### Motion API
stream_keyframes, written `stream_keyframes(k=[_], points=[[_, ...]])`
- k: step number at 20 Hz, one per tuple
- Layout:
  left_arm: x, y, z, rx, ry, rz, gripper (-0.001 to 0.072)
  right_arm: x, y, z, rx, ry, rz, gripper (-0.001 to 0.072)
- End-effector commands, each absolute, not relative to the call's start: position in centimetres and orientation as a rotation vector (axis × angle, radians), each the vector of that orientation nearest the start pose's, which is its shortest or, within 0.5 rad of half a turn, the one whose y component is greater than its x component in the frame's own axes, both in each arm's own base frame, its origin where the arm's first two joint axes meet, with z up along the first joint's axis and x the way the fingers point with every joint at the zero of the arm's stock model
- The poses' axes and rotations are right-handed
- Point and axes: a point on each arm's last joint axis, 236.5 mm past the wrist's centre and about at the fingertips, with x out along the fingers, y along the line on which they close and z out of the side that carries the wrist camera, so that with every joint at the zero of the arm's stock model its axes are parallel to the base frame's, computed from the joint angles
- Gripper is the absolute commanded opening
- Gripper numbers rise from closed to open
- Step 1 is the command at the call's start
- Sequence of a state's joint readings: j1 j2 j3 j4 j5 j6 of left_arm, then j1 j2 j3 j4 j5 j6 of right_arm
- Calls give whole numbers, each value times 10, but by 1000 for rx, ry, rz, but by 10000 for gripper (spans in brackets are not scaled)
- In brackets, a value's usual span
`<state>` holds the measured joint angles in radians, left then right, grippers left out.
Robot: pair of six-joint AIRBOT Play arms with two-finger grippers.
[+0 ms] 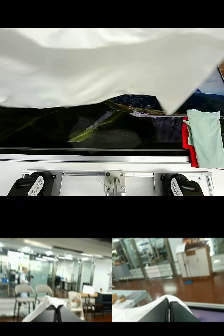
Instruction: Fold the shirts.
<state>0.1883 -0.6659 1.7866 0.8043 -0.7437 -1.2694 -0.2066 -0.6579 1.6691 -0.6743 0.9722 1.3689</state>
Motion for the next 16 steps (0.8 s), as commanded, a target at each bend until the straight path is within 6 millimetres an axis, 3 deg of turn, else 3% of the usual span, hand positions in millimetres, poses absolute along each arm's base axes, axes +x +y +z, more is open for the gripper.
stream_keyframes(k=[1, 3, 6, 9, 11, 16], points=[[148, -75, 617, -15, -508, -297, 33, 187, 100, 529, 201, -123, 424, 58], [156, -66, 594, 63, -410, -231, 33, 195, 86, 506, 212, -25, 347, 58], [188, -52, 551, 120, -212, -177, 33, 211, 67, 466, 208, 141, 261, 58], [245, -45, 495, 94, 7, -203, 32, 244, 53, 413, 206, 364, 225, 58], [286, -38, 448, 60, 161, -218, 33, 271, 43, 363, 222, 565, 207, 58], [380, -25, 316, -55, 515, -253, 32, 336, 32, 207, 333, 992, 199, 58]])
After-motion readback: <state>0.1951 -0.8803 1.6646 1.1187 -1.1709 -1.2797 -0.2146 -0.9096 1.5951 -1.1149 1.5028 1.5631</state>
